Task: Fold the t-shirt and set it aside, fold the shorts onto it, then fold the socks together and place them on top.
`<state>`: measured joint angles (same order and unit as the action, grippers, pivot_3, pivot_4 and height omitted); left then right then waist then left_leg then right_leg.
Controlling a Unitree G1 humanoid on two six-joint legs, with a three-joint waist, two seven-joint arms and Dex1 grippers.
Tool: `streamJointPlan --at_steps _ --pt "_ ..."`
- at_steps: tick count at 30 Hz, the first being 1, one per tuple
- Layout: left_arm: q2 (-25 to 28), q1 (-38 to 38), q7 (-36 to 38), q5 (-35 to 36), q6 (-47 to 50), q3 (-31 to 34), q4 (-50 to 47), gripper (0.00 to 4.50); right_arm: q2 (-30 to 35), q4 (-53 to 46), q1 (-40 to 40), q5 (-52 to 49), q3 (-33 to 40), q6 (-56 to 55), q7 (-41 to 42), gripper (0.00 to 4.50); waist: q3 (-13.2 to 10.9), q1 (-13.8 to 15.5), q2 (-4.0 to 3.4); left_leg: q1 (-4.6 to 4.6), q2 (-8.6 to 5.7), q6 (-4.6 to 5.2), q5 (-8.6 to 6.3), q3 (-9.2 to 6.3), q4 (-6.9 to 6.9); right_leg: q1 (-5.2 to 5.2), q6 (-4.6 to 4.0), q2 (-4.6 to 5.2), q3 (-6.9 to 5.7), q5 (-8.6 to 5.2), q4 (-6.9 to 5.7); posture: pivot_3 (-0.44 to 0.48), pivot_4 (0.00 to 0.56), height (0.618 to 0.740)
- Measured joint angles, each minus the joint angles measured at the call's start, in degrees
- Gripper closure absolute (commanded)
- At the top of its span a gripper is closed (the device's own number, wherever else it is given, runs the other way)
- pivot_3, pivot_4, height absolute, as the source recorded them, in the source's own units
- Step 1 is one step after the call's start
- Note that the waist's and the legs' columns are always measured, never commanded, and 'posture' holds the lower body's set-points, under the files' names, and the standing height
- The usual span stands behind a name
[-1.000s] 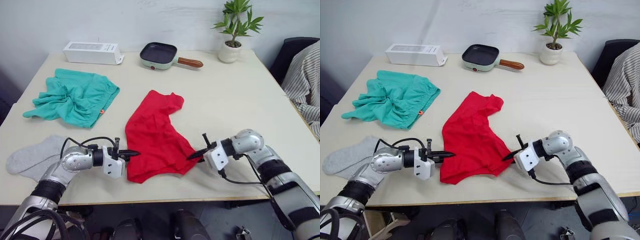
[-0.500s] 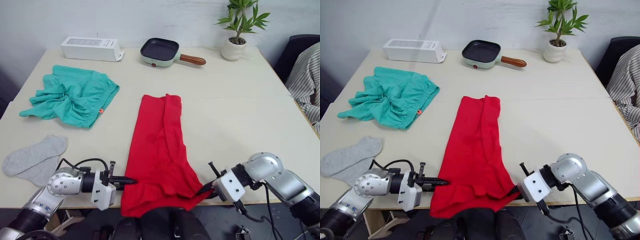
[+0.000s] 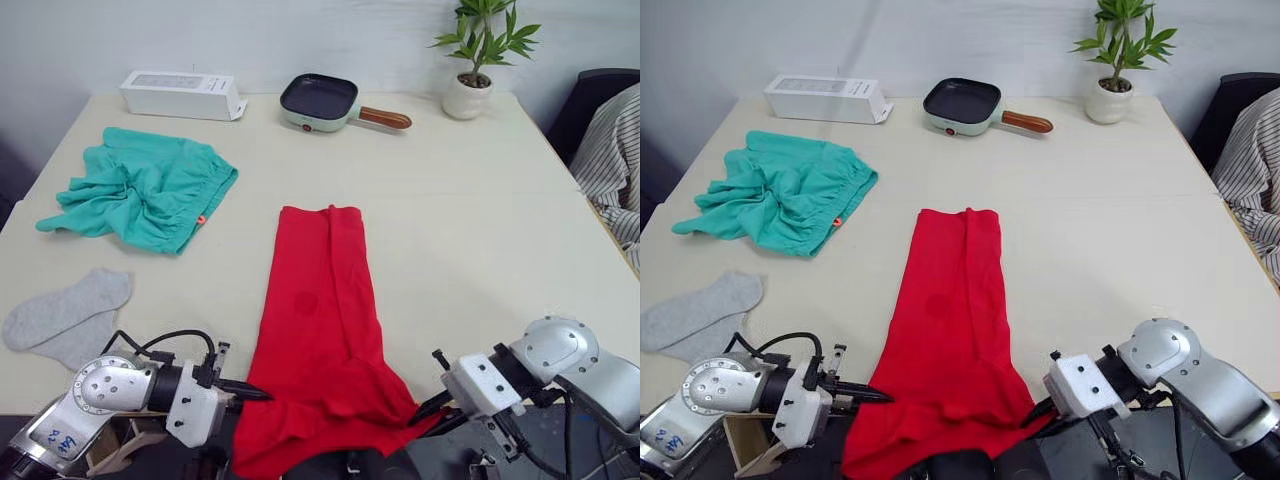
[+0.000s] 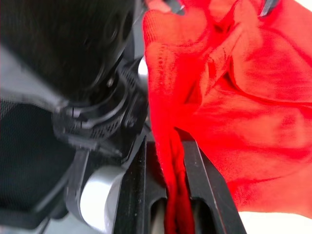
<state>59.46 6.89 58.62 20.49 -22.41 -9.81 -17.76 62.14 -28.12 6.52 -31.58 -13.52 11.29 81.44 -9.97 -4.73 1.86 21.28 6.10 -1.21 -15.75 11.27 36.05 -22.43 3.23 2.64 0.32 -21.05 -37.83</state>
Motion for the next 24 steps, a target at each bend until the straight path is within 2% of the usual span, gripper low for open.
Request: streamJointPlan --at_steps 3,6,9,13,15,16,19,22,24 --pt "-0.10 -5.03 0.33 7.84 11.73 2.15 -0.91 4.47 -1.71 3.13 5.89 -1.54 2.11 3.22 -0.50 4.50 -0.35 0.00 0.13 0.00 -0.05 0.09 0.08 -0.01 0.08 0.01 -0.06 0.00 0.00 0.04 -0.01 0.000 0.150 0.740" --pt "-0.88 -13.80 1.55 11.60 20.36 3.34 1.30 4.47 -3.49 9.28 14.87 -2.51 3.38 7.42 -0.79 4.50 -0.73 -0.05 0.06 0.03 -0.12 0.17 0.19 0.05 0.13 0.00 -0.18 0.01 0.05 0.11 0.01 0.000 0.150 0.740" --pt "-4.07 -23.29 2.41 12.83 27.60 3.60 6.82 4.47 -7.18 17.42 23.85 -2.13 4.18 10.10 -1.16 4.50 -0.86 -0.07 0.08 0.12 -0.17 -0.15 0.45 0.08 0.19 -0.08 0.14 -0.06 0.06 0.34 -0.02 0.000 0.150 0.740" --pt "-12.54 -40.54 2.97 12.01 36.02 2.87 22.60 4.47 -15.28 36.29 38.97 4.74 2.64 7.76 -2.28 4.50 -0.95 0.12 0.08 0.35 -0.24 -0.26 0.53 0.17 0.56 -0.26 0.24 -0.34 0.06 0.37 -0.19 0.000 0.150 0.740" --pt "-15.13 -46.29 2.85 10.26 37.51 2.76 29.09 4.47 -18.76 43.92 43.36 8.45 2.06 4.04 -2.76 4.50 -0.96 0.08 0.08 0.50 -0.21 -0.29 0.53 0.21 0.54 -0.43 0.27 -0.40 0.08 0.35 -0.18 0.000 0.150 0.740" --pt "-17.54 -50.43 2.53 8.34 37.85 2.69 35.08 4.47 -21.53 51.21 46.96 11.17 1.65 0.70 -3.56 4.50 -0.97 0.02 0.06 0.51 -0.21 -0.31 0.51 0.31 0.75 -0.52 0.31 -0.47 0.06 0.33 -0.24 0.000 0.150 0.740" --pt "-23.15 -58.06 1.52 4.26 36.63 2.62 48.86 4.47 -27.33 67.38 54.21 16.81 1.23 -7.28 -6.10 4.50 -0.98 -0.21 0.07 1.16 -0.21 -0.30 0.50 0.51 1.00 -1.38 0.39 -0.54 -0.01 0.30 -0.75 0.000 0.150 0.740" --pt "-26.83 -62.01 0.93 0.68 34.07 2.71 60.29 4.47 -31.31 78.76 57.52 20.79 1.12 -13.75 -8.32 4.50 -0.98 -0.39 0.07 1.28 -0.16 -0.33 0.48 0.58 0.99 -1.64 0.37 -0.45 0.01 0.27 -0.96 0.000 0.150 0.740" --pt "-28.52 -64.74 -0.09 -1.82 31.78 3.14 67.44 4.47 -33.37 85.19 59.25 23.26 1.27 -17.83 -10.94 4.50 -0.98 -0.59 0.07 1.71 -0.14 -0.37 0.50 0.60 1.11 -2.16 0.37 -0.42 0.02 0.27 -1.24 0.000 0.150 0.740"
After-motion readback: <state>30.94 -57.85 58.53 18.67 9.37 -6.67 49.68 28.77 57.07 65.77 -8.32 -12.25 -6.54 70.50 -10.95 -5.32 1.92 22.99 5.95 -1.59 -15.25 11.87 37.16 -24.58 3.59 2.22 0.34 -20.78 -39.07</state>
